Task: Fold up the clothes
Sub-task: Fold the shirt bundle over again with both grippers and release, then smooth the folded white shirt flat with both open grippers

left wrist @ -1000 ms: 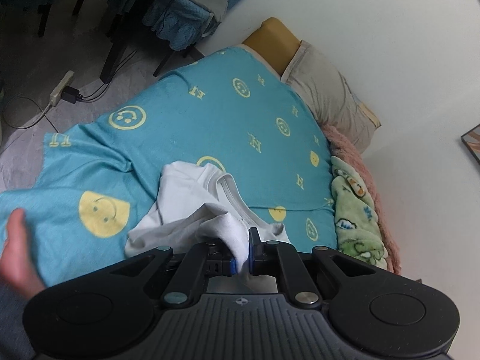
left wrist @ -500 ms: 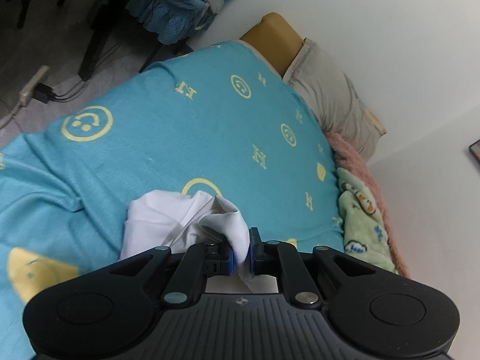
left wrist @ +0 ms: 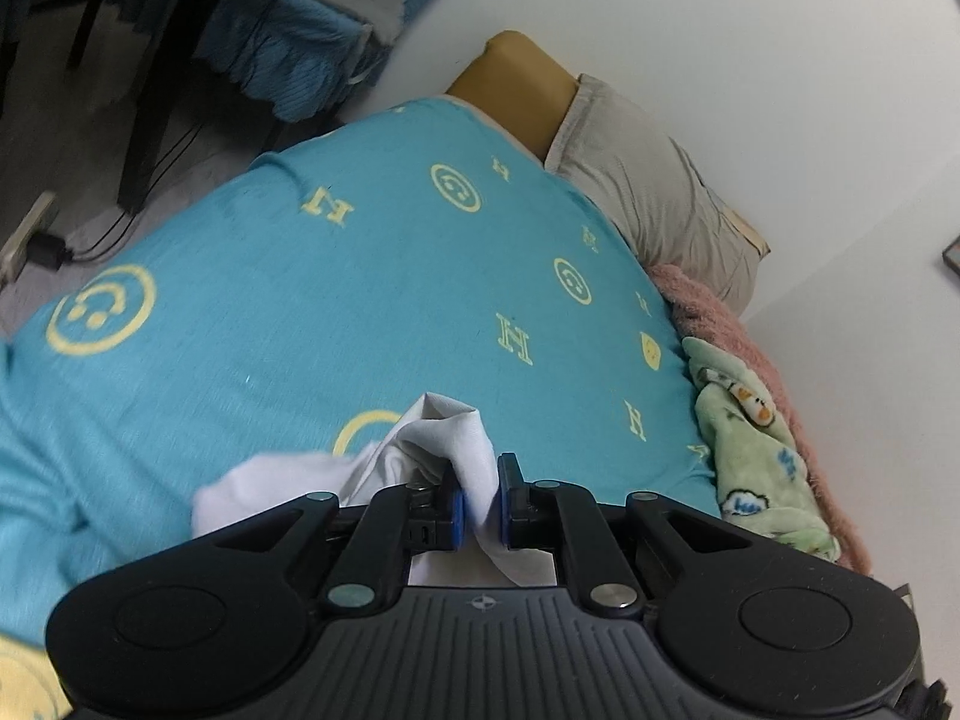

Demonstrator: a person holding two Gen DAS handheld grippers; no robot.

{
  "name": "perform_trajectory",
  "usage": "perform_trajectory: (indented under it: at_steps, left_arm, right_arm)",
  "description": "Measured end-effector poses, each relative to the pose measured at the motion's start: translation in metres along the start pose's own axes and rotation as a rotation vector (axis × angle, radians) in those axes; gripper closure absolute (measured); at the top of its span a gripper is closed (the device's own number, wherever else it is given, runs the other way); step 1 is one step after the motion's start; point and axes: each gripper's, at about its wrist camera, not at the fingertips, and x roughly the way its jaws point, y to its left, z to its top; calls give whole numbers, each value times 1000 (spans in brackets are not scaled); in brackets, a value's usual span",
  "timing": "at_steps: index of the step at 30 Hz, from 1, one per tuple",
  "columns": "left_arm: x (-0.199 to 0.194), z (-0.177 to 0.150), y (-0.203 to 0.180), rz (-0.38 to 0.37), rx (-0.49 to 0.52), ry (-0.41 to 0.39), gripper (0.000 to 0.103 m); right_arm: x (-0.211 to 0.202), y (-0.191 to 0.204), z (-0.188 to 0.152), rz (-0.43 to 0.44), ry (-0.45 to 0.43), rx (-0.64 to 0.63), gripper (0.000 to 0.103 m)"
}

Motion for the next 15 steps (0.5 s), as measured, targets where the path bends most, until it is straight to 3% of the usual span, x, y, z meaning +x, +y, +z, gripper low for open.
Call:
perform_trajectory:
  at_steps: [2, 4, 5, 6, 7, 8, 9, 10, 15]
  left_arm:
    - [3, 0, -3, 12, 29, -1, 90]
    - [0, -3, -6, 32, 64, -4, 74]
    - [-3, -5, -8, 33, 83, -7, 57]
    - [-7, -7, -10, 36, 103, -15, 40]
    - [-12, -8, -12, 38, 123, -23, 32]
    - [-16, -10, -14, 41, 143, -31, 19]
    - [-20, -12, -17, 45, 166, -38, 16]
    - [-24, -15, -20, 53, 192, -41, 15]
    - [-22, -27, -33, 101, 311, -32, 14]
  right_arm:
    - [3, 3, -1, -11, -2, -20, 94]
    - [3, 10, -5, -18, -2, -57, 94]
    - [1, 14, -8, -22, 1, -86, 93]
    - [-1, 18, -10, -26, 3, -116, 88]
    - [-3, 23, -13, -30, 5, -145, 82]
    - [-5, 27, -18, -27, 6, -175, 60]
    - [-8, 31, -23, -22, 6, -205, 32]
    - [-10, 36, -29, -17, 6, -234, 26]
    - [-18, 56, -53, -8, 5, -386, 24]
